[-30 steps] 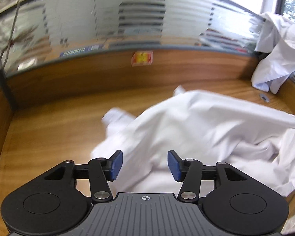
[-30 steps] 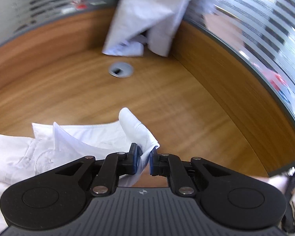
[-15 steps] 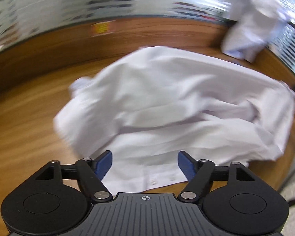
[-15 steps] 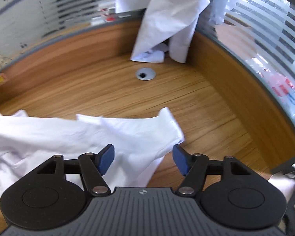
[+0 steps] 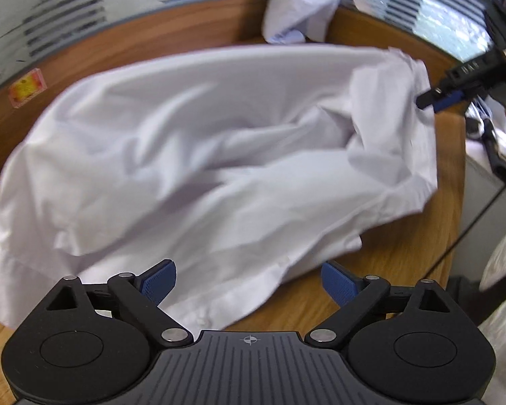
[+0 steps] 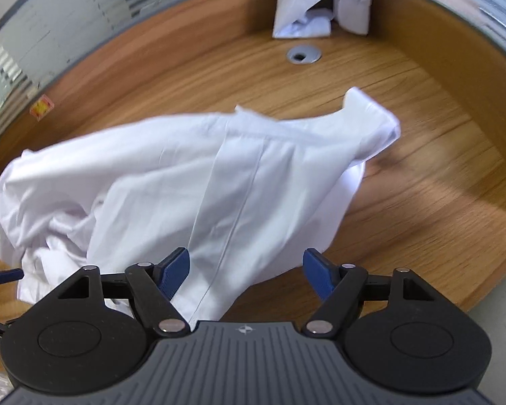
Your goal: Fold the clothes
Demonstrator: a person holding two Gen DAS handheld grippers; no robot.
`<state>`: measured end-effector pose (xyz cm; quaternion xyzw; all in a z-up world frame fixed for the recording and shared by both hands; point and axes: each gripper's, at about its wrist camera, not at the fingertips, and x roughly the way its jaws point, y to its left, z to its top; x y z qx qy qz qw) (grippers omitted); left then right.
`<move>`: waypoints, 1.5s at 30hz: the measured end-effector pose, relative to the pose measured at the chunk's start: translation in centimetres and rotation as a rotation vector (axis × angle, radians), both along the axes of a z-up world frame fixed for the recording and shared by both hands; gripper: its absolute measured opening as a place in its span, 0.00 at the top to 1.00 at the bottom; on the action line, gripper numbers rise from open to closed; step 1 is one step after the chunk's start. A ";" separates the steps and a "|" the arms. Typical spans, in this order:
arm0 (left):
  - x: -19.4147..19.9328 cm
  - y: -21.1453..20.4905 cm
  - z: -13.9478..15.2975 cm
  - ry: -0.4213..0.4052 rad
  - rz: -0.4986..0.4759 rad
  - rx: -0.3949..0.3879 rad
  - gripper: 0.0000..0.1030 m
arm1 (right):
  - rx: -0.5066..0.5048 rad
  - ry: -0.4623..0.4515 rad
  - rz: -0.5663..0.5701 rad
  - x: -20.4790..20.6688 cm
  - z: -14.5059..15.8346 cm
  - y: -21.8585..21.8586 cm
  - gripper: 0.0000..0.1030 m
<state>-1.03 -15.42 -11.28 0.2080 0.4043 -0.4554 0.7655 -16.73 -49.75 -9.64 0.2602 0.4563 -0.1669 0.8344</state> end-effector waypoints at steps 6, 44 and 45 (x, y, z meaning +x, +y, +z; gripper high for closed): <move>-1.5 -1.6 -1.8 -0.011 -0.051 0.031 0.07 | 0.048 -0.013 0.027 0.8 -1.1 1.0 0.84; 8.8 2.7 16.2 -0.331 0.418 -0.258 0.98 | -0.160 -0.530 0.112 13.5 18.5 0.2 0.97; 9.1 2.9 16.3 -0.328 0.426 -0.253 0.98 | -0.176 -0.535 0.127 14.6 19.1 0.6 0.97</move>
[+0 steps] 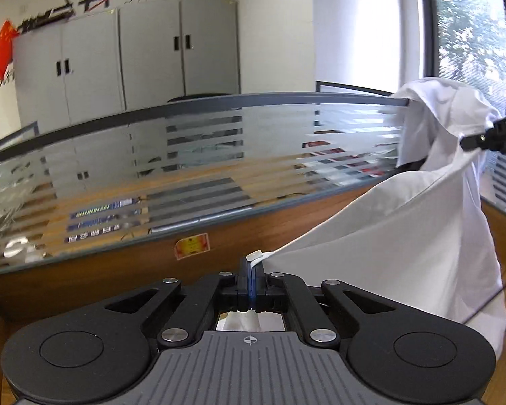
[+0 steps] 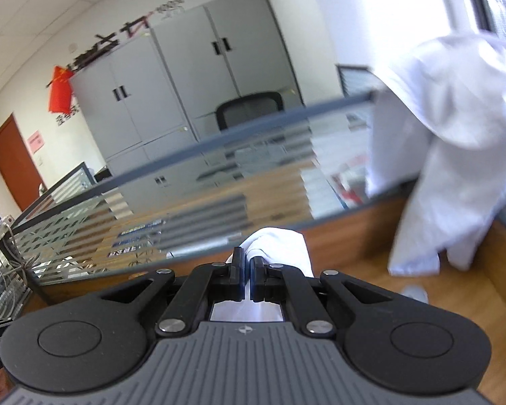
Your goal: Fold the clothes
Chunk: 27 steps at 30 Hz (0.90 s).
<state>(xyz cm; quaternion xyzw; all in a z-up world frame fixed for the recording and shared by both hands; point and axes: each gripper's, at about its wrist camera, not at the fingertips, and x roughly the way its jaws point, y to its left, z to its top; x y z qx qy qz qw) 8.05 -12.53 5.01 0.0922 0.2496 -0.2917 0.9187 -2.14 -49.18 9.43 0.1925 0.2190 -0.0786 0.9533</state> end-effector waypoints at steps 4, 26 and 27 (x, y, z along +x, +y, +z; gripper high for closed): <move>-0.3 1.7 -0.7 0.041 0.041 0.015 0.98 | -0.046 -0.011 0.076 4.4 1.6 1.7 0.97; -6.8 16.4 -7.6 0.326 0.356 0.013 0.80 | -0.177 0.105 0.665 16.9 -4.8 28.2 0.97; -6.8 16.6 -7.7 0.324 0.360 0.012 0.77 | -0.179 0.104 0.681 16.2 -5.0 29.0 0.97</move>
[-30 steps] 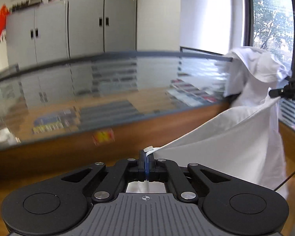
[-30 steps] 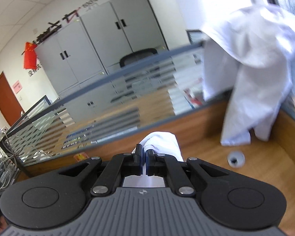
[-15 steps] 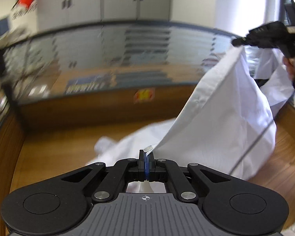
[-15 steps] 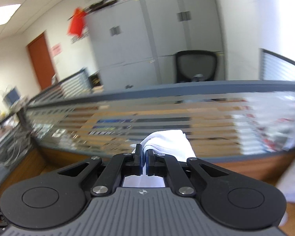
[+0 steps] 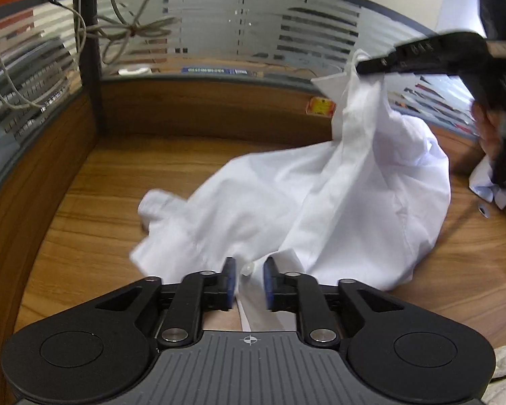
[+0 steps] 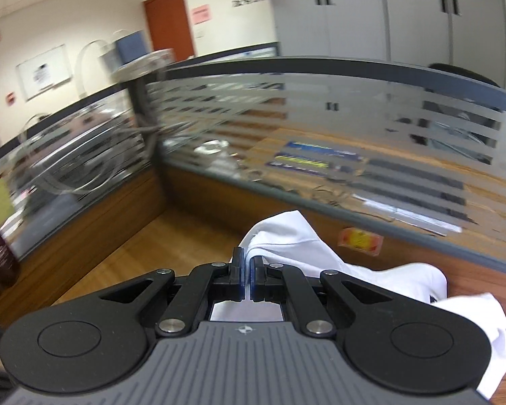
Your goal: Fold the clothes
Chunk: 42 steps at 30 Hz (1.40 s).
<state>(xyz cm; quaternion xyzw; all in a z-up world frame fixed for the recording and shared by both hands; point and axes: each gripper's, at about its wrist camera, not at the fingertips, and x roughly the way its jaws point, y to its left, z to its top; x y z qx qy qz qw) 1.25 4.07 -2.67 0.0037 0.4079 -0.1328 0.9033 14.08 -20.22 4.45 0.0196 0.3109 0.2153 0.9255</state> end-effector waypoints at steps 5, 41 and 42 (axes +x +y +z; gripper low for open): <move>0.8 0.1 1.3 -0.063 0.007 -0.038 0.46 | -0.010 -0.007 -0.034 -4.8 0.3 -2.1 0.97; 10.0 -5.0 -7.4 0.034 -0.171 0.037 0.47 | -0.086 0.254 -0.707 -25.4 -7.4 -19.5 0.42; 10.1 -5.1 -7.5 0.050 -0.184 0.013 0.71 | -0.074 0.243 -0.689 -25.0 -7.0 -18.9 0.40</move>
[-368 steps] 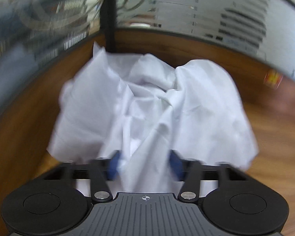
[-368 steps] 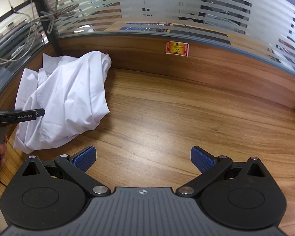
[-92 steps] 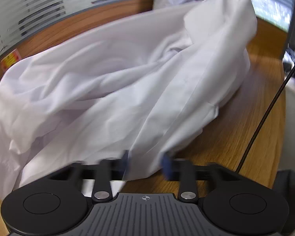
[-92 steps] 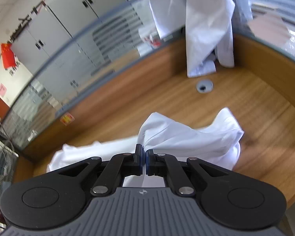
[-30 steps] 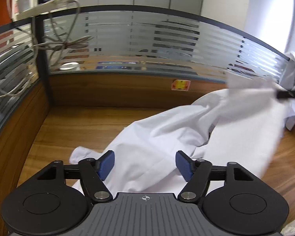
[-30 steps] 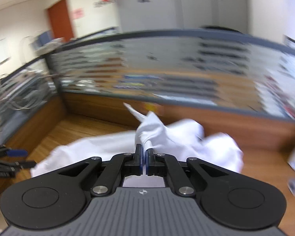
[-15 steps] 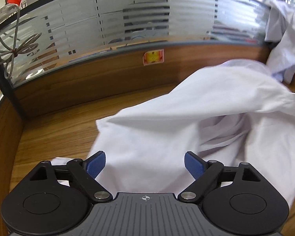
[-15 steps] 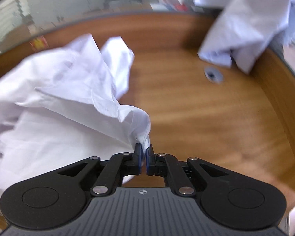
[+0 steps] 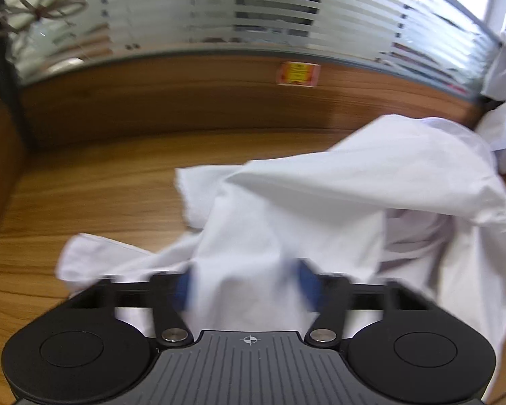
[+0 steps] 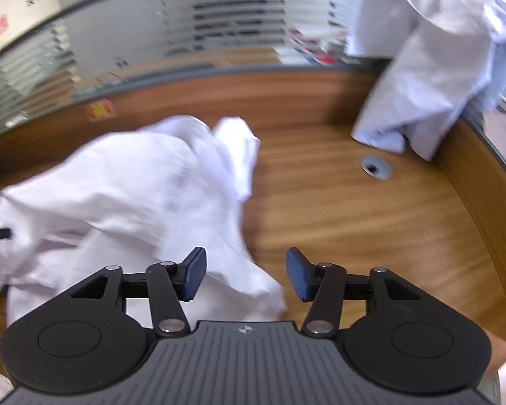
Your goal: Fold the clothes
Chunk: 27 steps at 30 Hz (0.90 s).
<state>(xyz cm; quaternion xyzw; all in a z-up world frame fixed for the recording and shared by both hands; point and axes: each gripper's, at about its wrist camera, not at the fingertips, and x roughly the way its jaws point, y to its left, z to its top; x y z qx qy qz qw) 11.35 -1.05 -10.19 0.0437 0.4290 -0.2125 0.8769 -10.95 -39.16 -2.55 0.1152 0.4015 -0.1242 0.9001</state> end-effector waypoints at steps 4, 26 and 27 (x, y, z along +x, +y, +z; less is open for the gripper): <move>-0.9 -0.4 0.6 0.050 -0.056 -0.136 0.94 | 0.068 -0.045 0.083 2.0 1.4 2.4 0.33; -12.5 -12.3 5.8 -0.122 -0.732 -0.269 0.95 | 0.344 0.042 0.519 9.9 2.2 11.7 0.46; -12.9 -12.7 5.9 -0.133 -0.751 -0.265 0.95 | 0.345 0.055 0.531 10.0 2.0 11.8 0.46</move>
